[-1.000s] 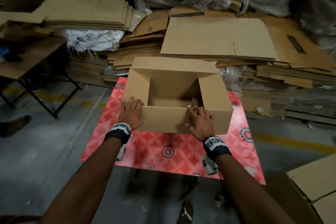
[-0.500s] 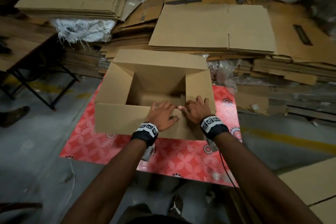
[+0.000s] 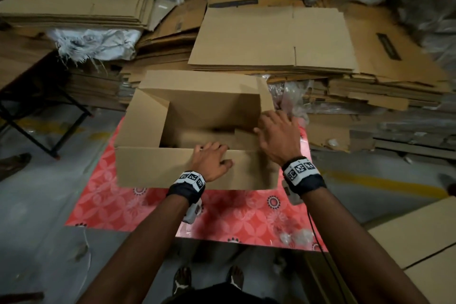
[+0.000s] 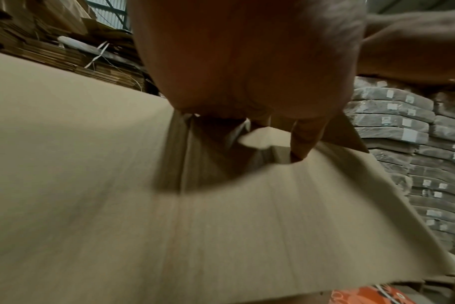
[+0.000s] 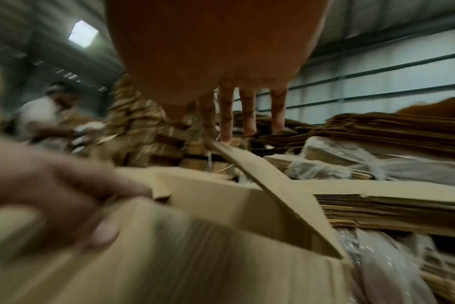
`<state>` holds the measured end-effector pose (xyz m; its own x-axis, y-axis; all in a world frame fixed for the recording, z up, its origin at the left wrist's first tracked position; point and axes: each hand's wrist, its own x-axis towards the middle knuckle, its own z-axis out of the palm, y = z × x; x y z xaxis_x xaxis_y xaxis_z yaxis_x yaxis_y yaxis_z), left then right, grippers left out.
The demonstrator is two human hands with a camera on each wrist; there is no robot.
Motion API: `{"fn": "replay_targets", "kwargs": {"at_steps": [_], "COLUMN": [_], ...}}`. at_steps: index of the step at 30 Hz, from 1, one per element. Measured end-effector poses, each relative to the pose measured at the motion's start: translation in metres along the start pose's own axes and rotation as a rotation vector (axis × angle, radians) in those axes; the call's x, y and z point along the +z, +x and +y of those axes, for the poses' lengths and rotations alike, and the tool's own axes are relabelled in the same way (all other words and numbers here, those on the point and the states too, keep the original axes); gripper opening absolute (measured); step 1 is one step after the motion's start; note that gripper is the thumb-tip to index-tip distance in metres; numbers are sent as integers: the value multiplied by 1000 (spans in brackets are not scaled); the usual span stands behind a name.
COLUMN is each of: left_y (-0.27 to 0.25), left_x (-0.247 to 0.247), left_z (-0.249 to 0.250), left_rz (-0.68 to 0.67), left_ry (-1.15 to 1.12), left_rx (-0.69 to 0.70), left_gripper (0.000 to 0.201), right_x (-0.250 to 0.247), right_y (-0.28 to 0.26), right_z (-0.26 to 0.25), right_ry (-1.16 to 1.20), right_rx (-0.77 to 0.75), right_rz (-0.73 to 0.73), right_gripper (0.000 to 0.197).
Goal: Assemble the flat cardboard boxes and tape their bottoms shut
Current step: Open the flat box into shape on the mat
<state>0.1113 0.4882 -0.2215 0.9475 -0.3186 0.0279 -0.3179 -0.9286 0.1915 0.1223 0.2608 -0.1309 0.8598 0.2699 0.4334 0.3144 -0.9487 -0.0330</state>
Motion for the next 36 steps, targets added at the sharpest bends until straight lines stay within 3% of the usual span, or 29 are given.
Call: {"fn": "replay_targets", "kwargs": {"at_steps": [3,6,7,9,11,15,18,22,26,30,33,36], "left_y": [0,-1,-1,-1,-2,-3,-3,-3,-1,-3,-11,-17], "left_x": [0,2,3,4,4,3,1,-1,-8,-36,-57,-75], "left_z": [-1,0,0,-1,-2,-1,-2,-4,-11,-38,-78,-123], "left_rz": [0,9,12,8,12,23,20,3,-119,-76,-38,-25], "left_ry": [17,25,26,29,31,35,51,9,-171,-487,-410,-203], "left_rx": [16,13,16,15,21,24,37,61,77,14,-130,-227], "left_gripper": [56,57,56,55,55,54,54,54,53,31,33,37], "right_x": [-6,-1,5,21,40,59,64,67,68,81,91,96], "right_y": [-20,-46,-54,-70,-81,-83,-83,-80,-78,-68,-52,-25], "right_z": [25,38,38,32,23,8,8,7,-23,-67,-110,-155], "right_ry": [-46,-84,-77,-2,180,512,601,500,361,338,363,385], "right_rx": [305,598,691,844,903,1009,1070,1045,1020,666,301,71], "right_rz": [61,96,45,-156,-294,-254,-232,-175,75,44,-57,-137], "right_gripper": [51,38,35,46,62,61,59,58,48,41,39,36]}}
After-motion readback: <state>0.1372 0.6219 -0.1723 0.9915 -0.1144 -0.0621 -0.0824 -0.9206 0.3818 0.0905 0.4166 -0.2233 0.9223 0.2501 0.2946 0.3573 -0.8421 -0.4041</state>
